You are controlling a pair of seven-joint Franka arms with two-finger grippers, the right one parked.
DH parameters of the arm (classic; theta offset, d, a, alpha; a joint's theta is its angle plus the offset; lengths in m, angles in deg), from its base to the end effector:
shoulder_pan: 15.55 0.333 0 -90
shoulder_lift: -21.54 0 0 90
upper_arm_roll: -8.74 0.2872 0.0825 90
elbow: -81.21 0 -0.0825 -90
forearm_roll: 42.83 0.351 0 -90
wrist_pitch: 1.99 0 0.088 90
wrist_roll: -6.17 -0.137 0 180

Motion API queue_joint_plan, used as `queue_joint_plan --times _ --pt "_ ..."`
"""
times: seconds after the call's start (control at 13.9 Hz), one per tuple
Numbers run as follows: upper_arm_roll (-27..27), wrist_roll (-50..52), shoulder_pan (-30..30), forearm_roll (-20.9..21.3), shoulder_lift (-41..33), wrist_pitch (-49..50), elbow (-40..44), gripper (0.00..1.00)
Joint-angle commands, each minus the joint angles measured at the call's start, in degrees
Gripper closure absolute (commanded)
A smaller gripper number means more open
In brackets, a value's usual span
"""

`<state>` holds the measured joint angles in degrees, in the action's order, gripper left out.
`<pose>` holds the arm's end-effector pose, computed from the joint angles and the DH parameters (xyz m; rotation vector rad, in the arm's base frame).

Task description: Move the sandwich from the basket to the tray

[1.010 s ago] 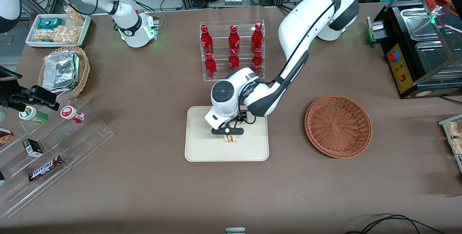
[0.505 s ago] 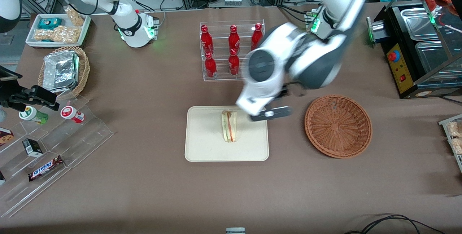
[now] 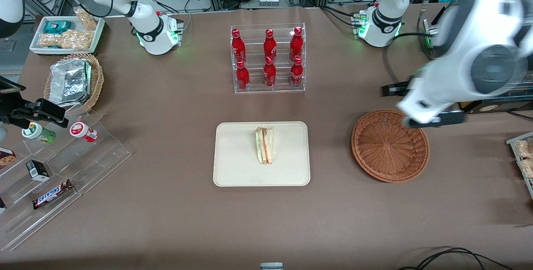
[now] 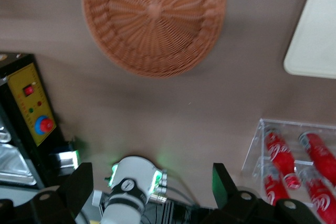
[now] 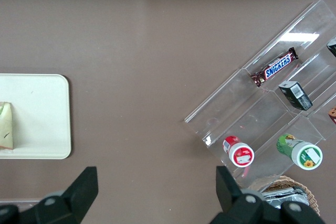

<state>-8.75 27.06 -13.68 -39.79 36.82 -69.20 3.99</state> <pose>0.5162 -0.1162 0.4992 -2.9652 -0.1405 0.6278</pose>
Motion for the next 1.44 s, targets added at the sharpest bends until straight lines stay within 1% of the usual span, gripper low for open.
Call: queue_joint_plan --times 0.0,0.07,0.14,0.22,0.36,0.51,0.72,0.79,0.87,0.94,1.37 --pt "-0.52 -1.73 4.19 -1.54 -6.03 -0.20 -6.87 0.00" --pt "-0.52 -1.82 5.07 -2.07 -8.31 -2.73 -10.55 0.00" --pt "-0.35 -2.17 5.86 -3.12 -12.69 -6.67 -15.89 0.00" --pt "-0.26 -3.39 6.39 -3.91 -15.17 -8.89 -18.56 0.00" --pt "-0.26 -9.78 6.49 -3.22 -18.25 -9.00 -18.41 0.00" --pt "-0.17 -10.96 6.66 -1.81 -20.46 -8.83 -16.23 0.00" --pt "1.85 -13.94 6.22 -1.37 -20.73 -6.29 -12.35 0.00" --pt "2.02 -16.65 6.31 -1.37 -20.55 -5.67 -10.86 0.00" --pt "3.50 -18.33 6.22 -1.54 -20.38 -5.05 -9.98 0.00" --pt "4.48 -18.61 6.40 -2.24 -20.38 -4.61 -9.71 0.00" --pt "4.49 -18.96 6.49 -1.72 -19.76 -4.52 -8.30 0.00"
